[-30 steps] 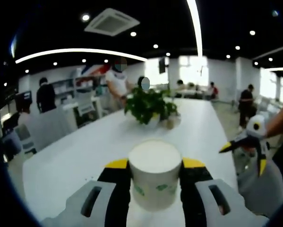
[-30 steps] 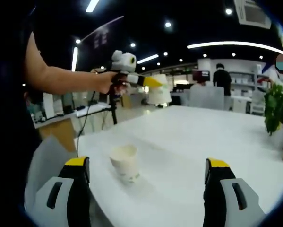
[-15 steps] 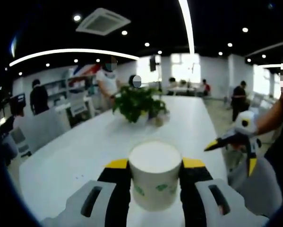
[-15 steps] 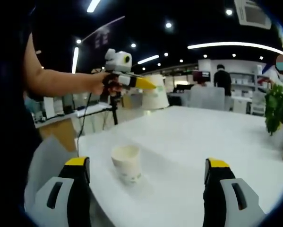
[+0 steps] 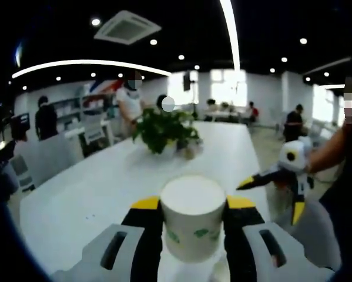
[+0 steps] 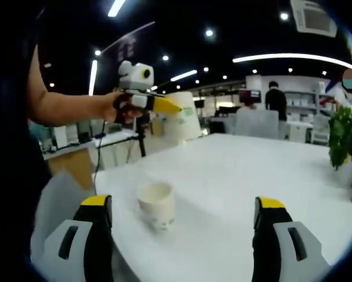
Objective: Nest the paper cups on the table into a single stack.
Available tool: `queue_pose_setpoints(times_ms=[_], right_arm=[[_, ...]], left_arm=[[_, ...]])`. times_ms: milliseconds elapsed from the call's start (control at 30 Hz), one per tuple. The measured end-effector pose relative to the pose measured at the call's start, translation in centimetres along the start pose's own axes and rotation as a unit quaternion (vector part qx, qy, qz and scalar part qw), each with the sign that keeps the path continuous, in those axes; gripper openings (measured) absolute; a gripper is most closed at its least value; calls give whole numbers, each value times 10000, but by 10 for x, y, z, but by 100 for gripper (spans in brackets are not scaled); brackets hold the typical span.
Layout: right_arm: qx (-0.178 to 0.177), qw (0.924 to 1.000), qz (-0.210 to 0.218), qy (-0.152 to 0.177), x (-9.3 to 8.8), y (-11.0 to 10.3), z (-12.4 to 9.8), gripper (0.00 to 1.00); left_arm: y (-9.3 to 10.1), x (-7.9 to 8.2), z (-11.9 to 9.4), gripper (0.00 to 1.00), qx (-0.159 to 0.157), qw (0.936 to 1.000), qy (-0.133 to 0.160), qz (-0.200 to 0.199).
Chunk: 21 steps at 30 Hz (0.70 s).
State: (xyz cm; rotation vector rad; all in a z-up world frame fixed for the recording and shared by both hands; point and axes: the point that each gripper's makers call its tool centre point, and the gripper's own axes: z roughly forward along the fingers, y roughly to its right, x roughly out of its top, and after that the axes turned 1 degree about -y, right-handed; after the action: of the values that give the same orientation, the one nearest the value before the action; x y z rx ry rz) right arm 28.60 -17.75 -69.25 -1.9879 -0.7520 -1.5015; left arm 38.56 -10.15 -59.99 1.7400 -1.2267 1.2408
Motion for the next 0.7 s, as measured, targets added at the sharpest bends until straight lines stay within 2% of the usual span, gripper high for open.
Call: queue_pose_setpoints(times_ms=[300,500,700], right_arm=[[58,9999,-55,76,11,-4,4,98],[93,9998,-106,136,18,-7,6,97],[134,9994,-198,233,27,-9,6,95]], left_arm=[[16,-7,-8,39,62,10000,-33,12],[29,-4,-16,39,108,9999,42,-109],[45,-1,-22,39,102,9999,43,-6]])
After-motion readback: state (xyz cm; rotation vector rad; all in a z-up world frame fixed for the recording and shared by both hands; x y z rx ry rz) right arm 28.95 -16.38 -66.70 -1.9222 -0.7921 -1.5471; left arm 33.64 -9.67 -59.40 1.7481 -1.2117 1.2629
